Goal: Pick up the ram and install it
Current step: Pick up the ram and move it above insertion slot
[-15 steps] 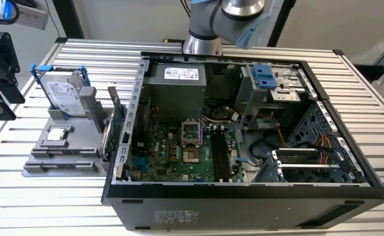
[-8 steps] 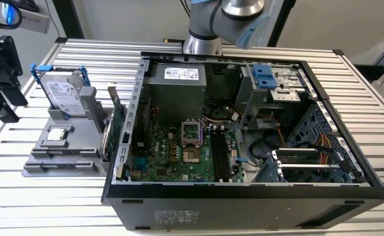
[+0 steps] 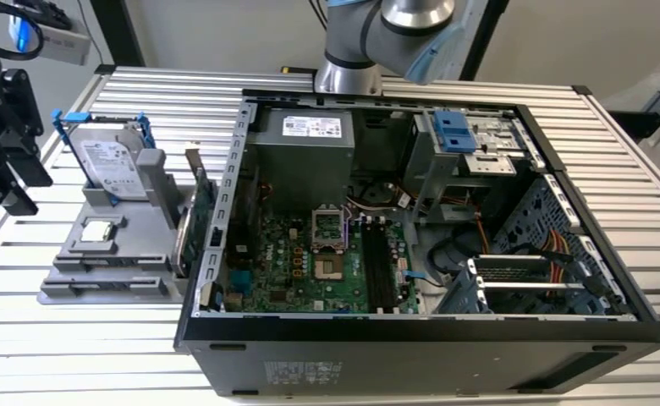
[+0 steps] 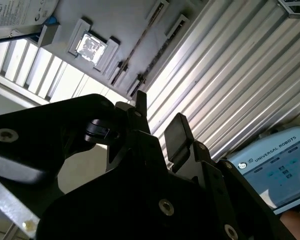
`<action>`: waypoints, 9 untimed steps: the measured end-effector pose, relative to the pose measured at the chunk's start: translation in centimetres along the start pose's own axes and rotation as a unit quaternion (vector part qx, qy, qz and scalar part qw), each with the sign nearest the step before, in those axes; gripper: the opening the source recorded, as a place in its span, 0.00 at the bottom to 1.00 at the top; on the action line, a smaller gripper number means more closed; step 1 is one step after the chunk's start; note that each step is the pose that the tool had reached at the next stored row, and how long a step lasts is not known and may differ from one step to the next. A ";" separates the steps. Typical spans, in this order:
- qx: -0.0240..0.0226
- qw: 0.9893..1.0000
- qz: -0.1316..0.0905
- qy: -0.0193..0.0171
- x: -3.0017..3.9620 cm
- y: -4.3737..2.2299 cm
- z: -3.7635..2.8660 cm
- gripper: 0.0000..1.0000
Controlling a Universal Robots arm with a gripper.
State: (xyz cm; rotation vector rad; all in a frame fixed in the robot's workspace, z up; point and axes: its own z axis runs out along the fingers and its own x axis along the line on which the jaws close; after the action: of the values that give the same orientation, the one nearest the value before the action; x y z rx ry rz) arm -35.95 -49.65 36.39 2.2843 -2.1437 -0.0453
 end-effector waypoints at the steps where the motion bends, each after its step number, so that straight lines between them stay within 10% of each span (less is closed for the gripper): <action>1: 0.000 1.000 0.000 0.000 0.00 0.00 0.00 1.00; 9: 0.000 1.000 0.000 0.000 0.01 -0.15 0.34 1.00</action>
State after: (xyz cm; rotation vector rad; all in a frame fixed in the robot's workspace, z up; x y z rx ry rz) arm -35.81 -49.65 36.05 2.2847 -2.1439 -0.0454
